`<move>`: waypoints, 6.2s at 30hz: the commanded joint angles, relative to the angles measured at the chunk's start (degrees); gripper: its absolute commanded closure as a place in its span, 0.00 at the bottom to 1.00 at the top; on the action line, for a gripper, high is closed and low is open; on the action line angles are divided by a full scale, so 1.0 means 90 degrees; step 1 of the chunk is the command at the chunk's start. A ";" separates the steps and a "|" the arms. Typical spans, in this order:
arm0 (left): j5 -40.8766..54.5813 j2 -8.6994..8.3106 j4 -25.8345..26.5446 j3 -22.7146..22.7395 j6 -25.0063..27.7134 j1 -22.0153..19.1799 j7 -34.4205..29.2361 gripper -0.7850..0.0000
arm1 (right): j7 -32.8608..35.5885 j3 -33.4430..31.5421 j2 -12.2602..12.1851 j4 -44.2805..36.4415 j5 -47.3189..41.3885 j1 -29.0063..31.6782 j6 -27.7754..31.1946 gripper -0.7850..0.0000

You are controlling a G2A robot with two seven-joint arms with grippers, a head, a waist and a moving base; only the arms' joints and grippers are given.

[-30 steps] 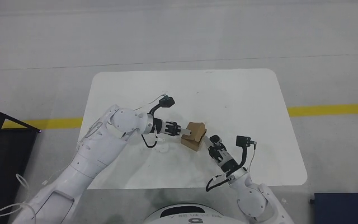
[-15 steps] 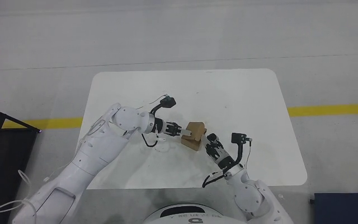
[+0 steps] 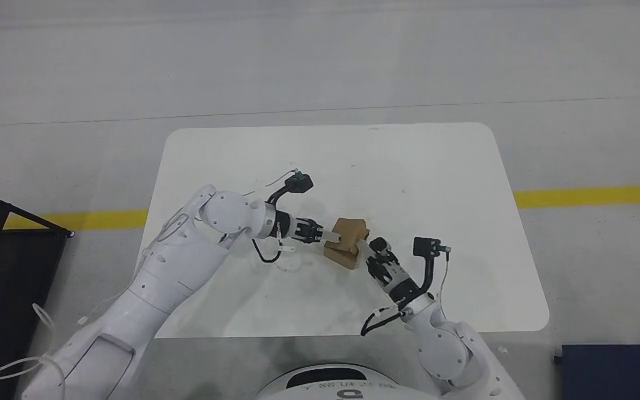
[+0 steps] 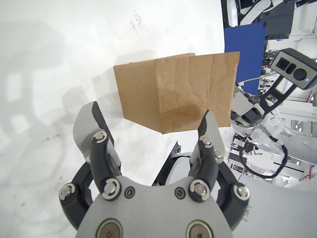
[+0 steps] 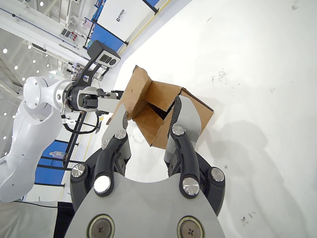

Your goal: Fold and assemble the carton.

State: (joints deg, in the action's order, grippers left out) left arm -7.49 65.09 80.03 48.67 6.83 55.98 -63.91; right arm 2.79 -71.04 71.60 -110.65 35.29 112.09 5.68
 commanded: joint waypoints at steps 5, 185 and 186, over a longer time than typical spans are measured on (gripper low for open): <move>0.0005 0.0004 -0.0035 -0.0011 -0.0007 -0.0014 0.0025 0.00 | 0.0104 0.0116 0.0016 0.0137 0.0008 -0.0189 -0.0224 0.52; 0.0650 -0.0609 0.0369 0.2742 0.0676 0.1350 0.0900 0.00 | 0.0950 0.1339 0.0181 0.0417 0.0551 -0.1841 -0.2066 1.00; 0.0651 -0.0612 0.0370 0.2745 0.0683 0.1360 0.0902 0.00 | 0.0959 0.1355 0.0187 0.0428 0.0548 -0.1861 -0.2097 1.00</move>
State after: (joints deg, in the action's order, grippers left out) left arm -1.63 59.60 83.35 73.35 12.94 68.15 -55.80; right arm 11.37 -58.93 73.25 -106.87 40.24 95.46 -12.98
